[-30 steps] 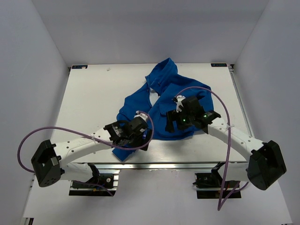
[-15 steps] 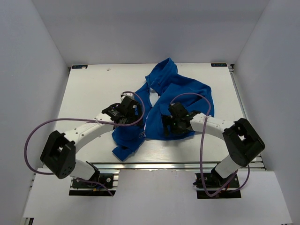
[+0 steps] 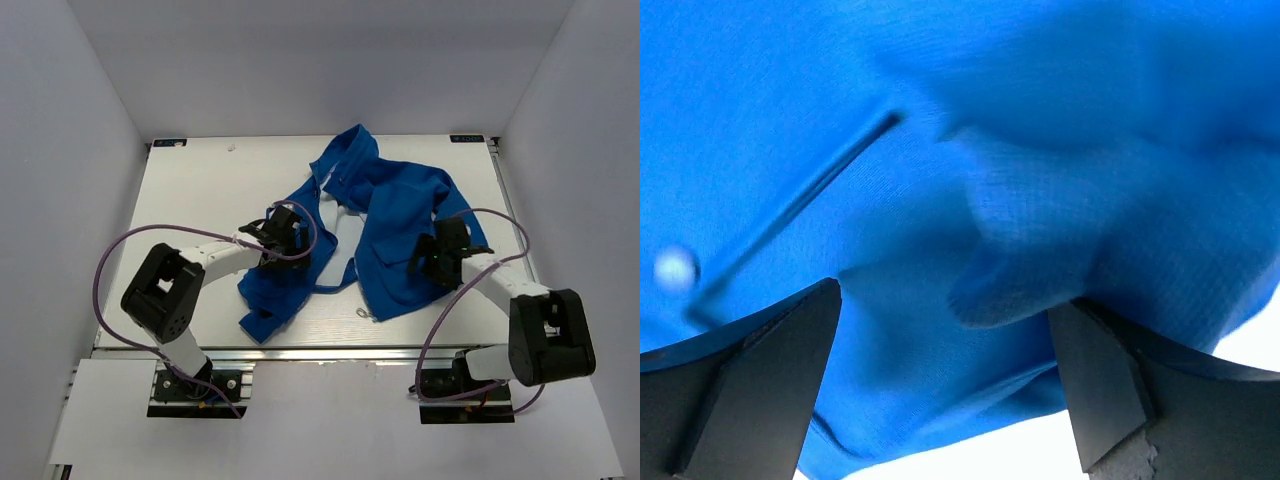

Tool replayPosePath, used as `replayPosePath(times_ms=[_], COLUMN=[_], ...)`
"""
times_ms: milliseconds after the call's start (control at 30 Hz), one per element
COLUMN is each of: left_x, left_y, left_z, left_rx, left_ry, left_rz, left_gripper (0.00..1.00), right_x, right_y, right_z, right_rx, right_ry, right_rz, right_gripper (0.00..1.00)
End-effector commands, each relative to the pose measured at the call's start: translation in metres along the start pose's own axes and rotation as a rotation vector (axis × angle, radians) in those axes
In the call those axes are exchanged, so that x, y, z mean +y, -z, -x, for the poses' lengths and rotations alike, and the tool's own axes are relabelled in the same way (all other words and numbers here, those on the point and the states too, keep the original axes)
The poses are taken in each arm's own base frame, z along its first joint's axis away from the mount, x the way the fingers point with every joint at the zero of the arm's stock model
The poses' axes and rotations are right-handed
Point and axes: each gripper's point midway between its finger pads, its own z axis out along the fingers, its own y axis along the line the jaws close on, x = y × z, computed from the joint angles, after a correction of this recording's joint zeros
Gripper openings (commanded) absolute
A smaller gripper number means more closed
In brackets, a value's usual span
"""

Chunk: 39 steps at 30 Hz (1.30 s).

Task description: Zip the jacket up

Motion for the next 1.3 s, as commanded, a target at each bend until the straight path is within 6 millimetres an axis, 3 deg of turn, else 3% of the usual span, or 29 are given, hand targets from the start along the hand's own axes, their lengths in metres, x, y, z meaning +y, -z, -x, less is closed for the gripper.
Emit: replayPosePath(times_ms=[0, 100, 233, 333, 467, 533, 633, 733, 900, 1000, 1133, 1267], left_x=[-0.010, -0.014, -0.020, -0.023, -0.024, -0.023, -0.021, -0.025, -0.030, -0.029, -0.029, -0.030], left_y=[-0.007, -0.014, -0.013, -0.007, 0.002, 0.006, 0.013, 0.025, 0.041, 0.041, 0.044, 0.045], left_z=[0.018, 0.023, 0.030, 0.036, 0.047, 0.054, 0.069, 0.083, 0.086, 0.077, 0.070, 0.068], left_rx=[-0.025, -0.016, -0.025, -0.043, -0.086, -0.103, -0.141, -0.190, -0.214, -0.198, -0.185, -0.179], left_ry=[0.009, 0.007, 0.004, 0.005, -0.015, -0.026, -0.028, -0.023, -0.018, -0.019, -0.018, -0.020], left_rz=[-0.058, -0.073, -0.096, -0.107, -0.115, -0.101, -0.073, -0.089, -0.136, -0.150, -0.166, -0.177], left_gripper=[0.98, 0.98, 0.98, 0.98, 0.98, 0.98, 0.98, 0.98, 0.98, 0.98, 0.98, 0.98], right_x=[-0.057, -0.021, 0.013, 0.032, 0.056, 0.073, 0.075, 0.068, 0.043, 0.035, 0.041, 0.044], right_y=[0.011, 0.023, 0.057, 0.085, 0.098, 0.096, 0.085, 0.075, 0.059, 0.053, 0.047, 0.043], right_z=[-0.032, -0.014, 0.012, 0.013, -0.018, -0.045, -0.087, -0.108, -0.112, -0.112, -0.112, -0.111], right_rx=[0.126, 0.075, -0.061, -0.122, -0.090, -0.041, 0.068, 0.115, 0.121, 0.116, 0.113, 0.108], right_ry=[0.011, 0.098, 0.215, 0.299, 0.417, 0.506, 0.565, 0.573, 0.528, 0.520, 0.524, 0.530], right_rz=[-0.177, 0.031, 0.123, 0.167, 0.231, 0.287, 0.289, 0.235, 0.099, 0.055, 0.070, 0.071], right_gripper=[0.89, 0.89, 0.89, 0.89, 0.89, 0.89, 0.89, 0.89, 0.85, 0.81, 0.68, 0.64])
